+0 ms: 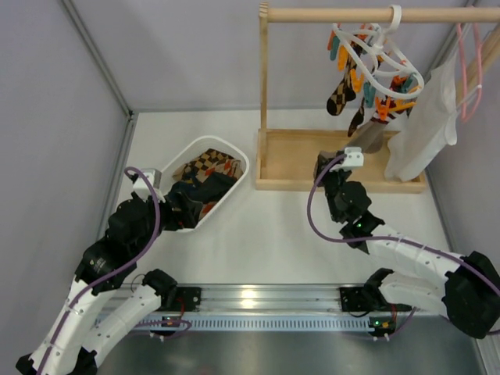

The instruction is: Remove the socks clipped to the hanger

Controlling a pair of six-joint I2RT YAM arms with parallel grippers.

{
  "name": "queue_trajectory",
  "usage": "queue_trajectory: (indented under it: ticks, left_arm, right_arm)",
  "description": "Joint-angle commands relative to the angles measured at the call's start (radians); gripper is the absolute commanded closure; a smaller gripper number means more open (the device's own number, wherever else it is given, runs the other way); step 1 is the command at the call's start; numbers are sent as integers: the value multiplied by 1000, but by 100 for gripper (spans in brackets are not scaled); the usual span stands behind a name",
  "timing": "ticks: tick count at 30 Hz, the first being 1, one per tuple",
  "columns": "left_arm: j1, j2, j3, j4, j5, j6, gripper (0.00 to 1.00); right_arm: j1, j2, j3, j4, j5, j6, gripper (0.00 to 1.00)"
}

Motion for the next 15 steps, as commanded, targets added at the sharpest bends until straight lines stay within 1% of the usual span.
queue_trajectory:
  ticks: [1, 8, 9, 14, 15]
  left_arm:
    - [0, -13, -7, 35, -16, -3, 2]
    - [-2, -16, -7, 35, -19, -5, 2]
    - [-2, -16, -7, 33, -19, -3, 2]
    - [0, -21, -4, 35, -37, 0, 1]
    - [0, -19, -1, 35, -45, 1, 2]
  right_arm:
    - [60, 69, 94, 70, 54, -27, 100]
    - [156, 261, 258, 74, 111, -56, 100]
    - [163, 283, 308, 66, 120, -58, 100]
    - [206, 435, 454, 35, 180, -87, 100]
    - [215, 458, 508, 8, 181, -93, 100]
